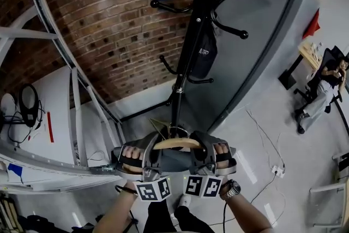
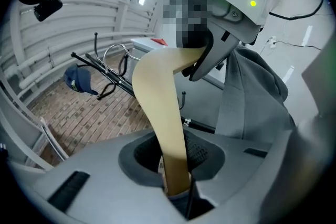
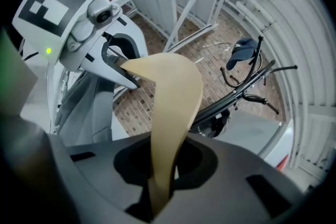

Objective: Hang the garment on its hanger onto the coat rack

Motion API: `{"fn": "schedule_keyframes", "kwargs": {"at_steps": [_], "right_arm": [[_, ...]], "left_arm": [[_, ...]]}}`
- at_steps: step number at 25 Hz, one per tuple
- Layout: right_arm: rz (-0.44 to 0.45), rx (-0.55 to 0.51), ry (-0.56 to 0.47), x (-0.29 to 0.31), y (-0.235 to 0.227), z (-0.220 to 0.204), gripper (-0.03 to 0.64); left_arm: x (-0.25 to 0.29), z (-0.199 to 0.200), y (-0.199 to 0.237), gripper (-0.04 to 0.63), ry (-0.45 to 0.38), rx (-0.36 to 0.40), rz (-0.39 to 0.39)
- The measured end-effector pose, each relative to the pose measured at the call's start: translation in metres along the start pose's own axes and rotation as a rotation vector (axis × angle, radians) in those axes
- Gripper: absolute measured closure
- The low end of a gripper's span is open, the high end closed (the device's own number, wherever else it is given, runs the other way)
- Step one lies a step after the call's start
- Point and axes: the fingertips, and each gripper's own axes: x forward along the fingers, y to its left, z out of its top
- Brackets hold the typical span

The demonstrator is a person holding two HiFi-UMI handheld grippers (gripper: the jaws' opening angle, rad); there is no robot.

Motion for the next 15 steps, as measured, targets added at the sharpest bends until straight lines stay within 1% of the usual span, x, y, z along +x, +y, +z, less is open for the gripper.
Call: {"fn": "schedule_keyframes", "kwargs": {"at_steps": [1,6,12,15], "right_arm": [[0.001,0.002,0.008,0.008,0.004,-0.005,0.563],[0.012,0.016,0.056,0.049,0.028,-0.029,0.563],[0.026,0.032,0.103,0.096,0.037,-0.046,0.563],[0.029,0.030,0.122,0.119,0.049,-0.056,0.563]], "left_arm": [[0.008,-0.005,-0.005,0.523,-0.004,0.002,-0.006],[0.047,-0.028,-0.029,0.532,-0.011,0.015,-0.045],[0.095,-0.051,-0.040,0.535,0.009,-0.005,-0.084],[0.116,-0.067,-0.053,0.535,0.012,-0.004,-0.106]]}}
